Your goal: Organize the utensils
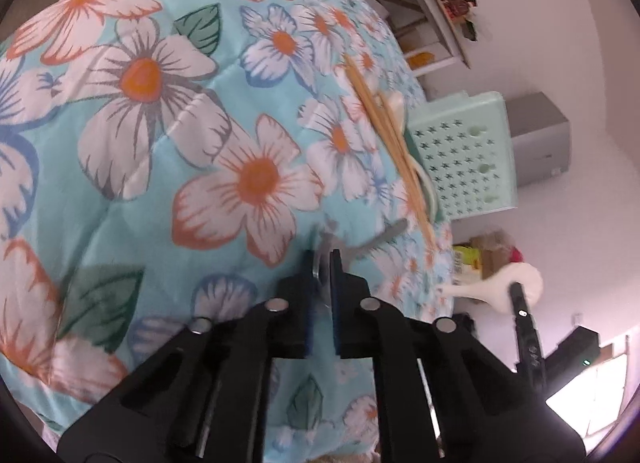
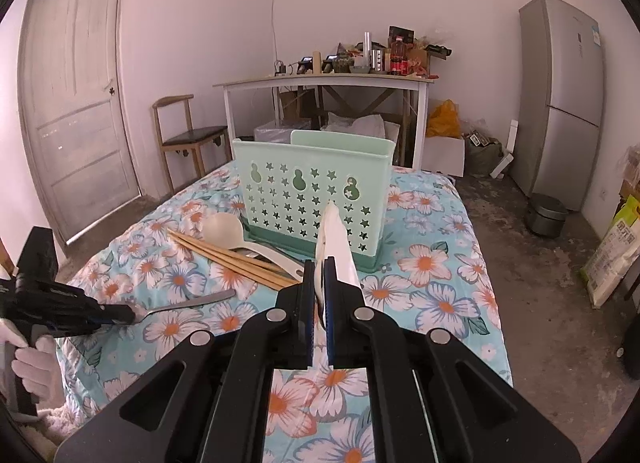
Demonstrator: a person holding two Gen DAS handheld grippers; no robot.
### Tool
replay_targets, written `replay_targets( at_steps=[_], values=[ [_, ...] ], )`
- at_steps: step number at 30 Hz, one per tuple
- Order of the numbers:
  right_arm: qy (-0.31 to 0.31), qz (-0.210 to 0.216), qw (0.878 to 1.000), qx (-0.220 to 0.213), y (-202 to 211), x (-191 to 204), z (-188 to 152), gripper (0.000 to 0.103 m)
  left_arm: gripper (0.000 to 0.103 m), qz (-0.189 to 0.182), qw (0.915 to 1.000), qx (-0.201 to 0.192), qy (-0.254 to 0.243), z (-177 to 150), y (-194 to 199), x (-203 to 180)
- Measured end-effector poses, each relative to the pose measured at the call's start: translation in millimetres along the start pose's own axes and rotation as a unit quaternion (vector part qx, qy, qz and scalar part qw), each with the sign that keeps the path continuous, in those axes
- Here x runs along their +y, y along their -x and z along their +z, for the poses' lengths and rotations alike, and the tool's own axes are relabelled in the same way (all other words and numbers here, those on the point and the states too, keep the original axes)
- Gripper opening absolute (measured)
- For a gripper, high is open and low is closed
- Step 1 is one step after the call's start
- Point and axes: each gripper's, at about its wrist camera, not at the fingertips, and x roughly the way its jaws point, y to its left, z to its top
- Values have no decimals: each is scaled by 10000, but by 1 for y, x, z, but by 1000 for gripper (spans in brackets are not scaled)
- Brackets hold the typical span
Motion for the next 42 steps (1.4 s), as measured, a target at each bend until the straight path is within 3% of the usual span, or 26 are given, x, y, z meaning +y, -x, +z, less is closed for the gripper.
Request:
replay_targets(
  at_steps=[5,8,10,12,14,15,22,26,30,32,36,40,42],
  values=[
    [-115,96,9999,-80,0,-8,1,5,5,420,9969,-307,-584,-1,6,-25],
    [-154,131,9997,-122,1,-13,2,5,2,667,9848,-640,-1468,-2,21,-60],
    [-210,156,9995,-152,2,-18,2,5,2,899,9672,-962,-2174,-6,34,-88],
    [-281,170,9993,-186,3,-22,3,5,2,1041,9414,-1313,-2928,-13,49,-122],
    [-374,173,9989,-232,3,-29,3,5,2,1055,9217,-1559,-3393,-16,62,-148],
    [-406,178,9987,-248,3,-31,2,5,2,1048,9164,-1615,-3509,-17,67,-155],
    [-486,280,9979,-325,3,-39,3,5,2,983,8532,-2359,-4546,-1,94,-248],
    [-578,314,9972,-367,4,-44,2,5,2,1216,8269,-2395,-4941,22,77,-289],
    [-631,341,9967,-390,4,-48,1,5,2,1834,8058,-2100,-5225,47,38,-316],
    [-622,350,9967,-399,4,-49,1,5,2,2152,8029,-1853,-5241,61,15,-321],
    [-564,301,9971,-417,3,-49,0,5,2,2399,8150,-1243,-5126,89,-27,-320],
    [-615,328,9967,-419,2,-53,0,5,2,2340,8414,-898,-4787,111,-53,-308],
    [-616,330,9967,-411,1,-53,1,5,3,2283,8475,-856,-4715,114,-59,-302]
  ],
)
